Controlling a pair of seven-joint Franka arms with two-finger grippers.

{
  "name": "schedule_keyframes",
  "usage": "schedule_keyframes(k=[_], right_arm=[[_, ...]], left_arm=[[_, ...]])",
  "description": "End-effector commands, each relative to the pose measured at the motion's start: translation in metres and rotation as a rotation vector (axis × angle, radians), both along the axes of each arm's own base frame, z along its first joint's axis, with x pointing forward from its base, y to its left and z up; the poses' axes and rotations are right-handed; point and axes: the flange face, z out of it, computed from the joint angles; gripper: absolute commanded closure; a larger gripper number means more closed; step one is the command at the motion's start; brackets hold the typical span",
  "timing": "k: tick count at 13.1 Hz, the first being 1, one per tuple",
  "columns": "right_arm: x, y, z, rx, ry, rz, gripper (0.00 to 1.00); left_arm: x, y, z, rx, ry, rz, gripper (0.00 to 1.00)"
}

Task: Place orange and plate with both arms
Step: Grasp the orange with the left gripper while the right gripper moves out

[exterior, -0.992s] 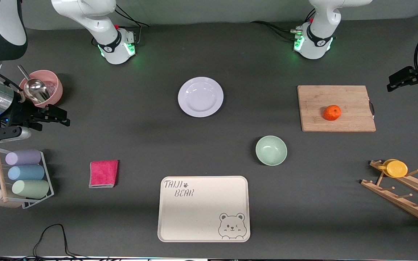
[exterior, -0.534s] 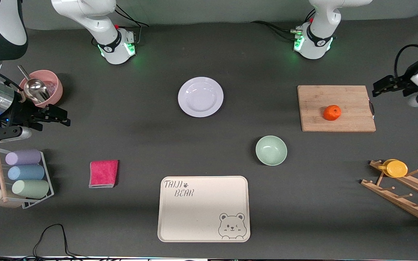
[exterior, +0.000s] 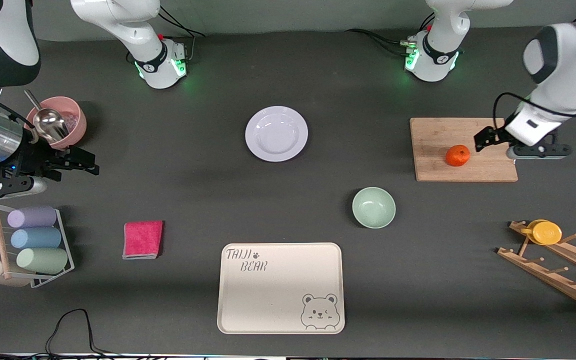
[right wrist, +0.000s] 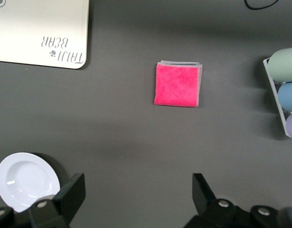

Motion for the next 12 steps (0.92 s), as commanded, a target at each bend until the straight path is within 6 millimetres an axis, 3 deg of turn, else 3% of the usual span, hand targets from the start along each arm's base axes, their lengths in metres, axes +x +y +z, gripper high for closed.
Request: schedule_keyframes(k=[1, 7, 12], right_arm=[[-0.005, 0.019, -0.013, 0.091, 0.048, -0.022, 0.00], [-0.007, 0.050, -0.048, 0.248, 0.156, -0.088, 0.00], [0.001, 0.074, -0.083, 0.281, 0.203, -0.078, 0.00]], left_arm=[[-0.028, -0.003, -0.042, 0.000, -0.040, 0.009, 0.00], [-0.043, -0.003, -0.127, 0.013, -0.096, 0.009, 0.00], [-0.050, 0.001, -0.145, 0.014, -0.070, 0.022, 0.00]])
